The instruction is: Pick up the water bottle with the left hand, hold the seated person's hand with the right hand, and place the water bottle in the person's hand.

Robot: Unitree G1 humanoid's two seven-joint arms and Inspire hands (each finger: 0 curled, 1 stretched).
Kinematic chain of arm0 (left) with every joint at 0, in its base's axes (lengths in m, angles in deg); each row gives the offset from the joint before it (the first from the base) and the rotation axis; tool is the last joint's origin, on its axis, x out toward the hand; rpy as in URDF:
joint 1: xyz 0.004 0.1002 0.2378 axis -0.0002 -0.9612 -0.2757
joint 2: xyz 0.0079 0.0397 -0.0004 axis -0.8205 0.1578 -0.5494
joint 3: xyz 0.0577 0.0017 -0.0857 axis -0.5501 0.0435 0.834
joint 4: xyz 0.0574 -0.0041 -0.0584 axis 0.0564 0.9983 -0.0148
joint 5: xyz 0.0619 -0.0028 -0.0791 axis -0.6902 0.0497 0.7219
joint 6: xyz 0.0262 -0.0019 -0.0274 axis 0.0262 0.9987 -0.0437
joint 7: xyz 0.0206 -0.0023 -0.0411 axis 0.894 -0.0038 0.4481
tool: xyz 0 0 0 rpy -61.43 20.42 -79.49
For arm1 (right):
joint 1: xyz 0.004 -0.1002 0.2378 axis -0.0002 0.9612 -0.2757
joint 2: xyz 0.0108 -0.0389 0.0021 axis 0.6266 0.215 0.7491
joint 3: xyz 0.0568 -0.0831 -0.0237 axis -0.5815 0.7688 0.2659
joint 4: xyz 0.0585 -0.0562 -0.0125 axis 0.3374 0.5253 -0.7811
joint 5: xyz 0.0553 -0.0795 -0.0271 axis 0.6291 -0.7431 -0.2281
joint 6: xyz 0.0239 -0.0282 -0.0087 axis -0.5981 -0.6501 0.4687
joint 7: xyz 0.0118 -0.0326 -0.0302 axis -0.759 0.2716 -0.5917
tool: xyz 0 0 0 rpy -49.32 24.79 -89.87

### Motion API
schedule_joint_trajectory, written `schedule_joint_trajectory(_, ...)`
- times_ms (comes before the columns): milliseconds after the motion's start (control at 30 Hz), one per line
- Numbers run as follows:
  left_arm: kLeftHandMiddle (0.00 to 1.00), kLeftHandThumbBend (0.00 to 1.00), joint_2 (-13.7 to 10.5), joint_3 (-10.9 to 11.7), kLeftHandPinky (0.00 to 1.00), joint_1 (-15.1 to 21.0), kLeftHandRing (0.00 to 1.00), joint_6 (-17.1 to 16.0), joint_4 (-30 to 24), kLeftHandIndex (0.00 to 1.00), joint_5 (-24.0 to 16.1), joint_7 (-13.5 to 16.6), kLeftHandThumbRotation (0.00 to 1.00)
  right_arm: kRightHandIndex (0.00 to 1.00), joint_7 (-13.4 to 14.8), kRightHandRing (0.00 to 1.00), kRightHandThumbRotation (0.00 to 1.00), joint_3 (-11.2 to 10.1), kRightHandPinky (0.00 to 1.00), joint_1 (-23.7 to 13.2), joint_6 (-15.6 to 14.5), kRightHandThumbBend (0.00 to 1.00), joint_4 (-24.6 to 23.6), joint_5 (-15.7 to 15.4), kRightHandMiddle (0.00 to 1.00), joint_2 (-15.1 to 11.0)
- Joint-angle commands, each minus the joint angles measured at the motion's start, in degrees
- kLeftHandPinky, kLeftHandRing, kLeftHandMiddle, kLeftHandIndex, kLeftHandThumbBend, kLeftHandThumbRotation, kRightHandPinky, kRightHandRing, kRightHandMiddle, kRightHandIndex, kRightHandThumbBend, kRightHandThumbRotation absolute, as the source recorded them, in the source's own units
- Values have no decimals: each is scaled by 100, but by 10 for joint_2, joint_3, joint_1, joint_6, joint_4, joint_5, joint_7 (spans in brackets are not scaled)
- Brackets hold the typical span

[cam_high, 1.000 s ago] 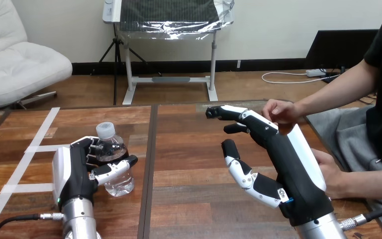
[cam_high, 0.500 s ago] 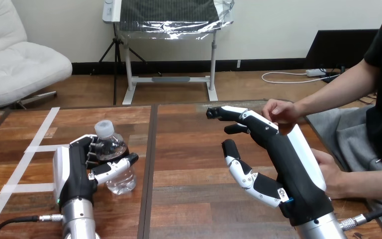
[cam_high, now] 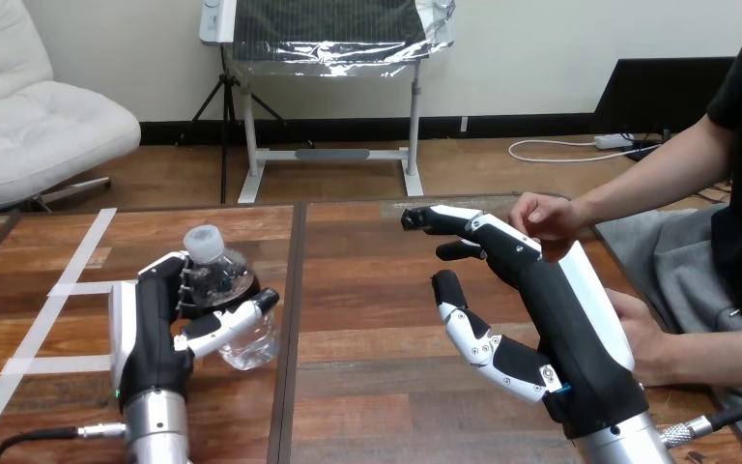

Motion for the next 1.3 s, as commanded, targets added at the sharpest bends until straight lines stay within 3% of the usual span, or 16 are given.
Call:
schedule_joint_trajectory(0, 43, 66, 12, 0, 43, 4, 42, -22, -112, 49, 7, -16, 0, 74, 7, 80, 0, -12, 72, -25, -3, 14, -24, 3, 80, 4)
schedule_joint_trajectory(667, 44, 64, 49, -16, 47, -64, 44, -15, -289, 50, 25, -76, 0, 75, 10, 82, 0, -18, 74, -25, -9, 18, -29, 4, 81, 2)
schedule_joint_trajectory(1267, 43, 64, 86, -25, 43, -101, 42, -8, -372, 50, 56, -114, 0, 75, 9, 83, 0, -34, 78, -33, -14, 25, -27, 6, 82, -15)
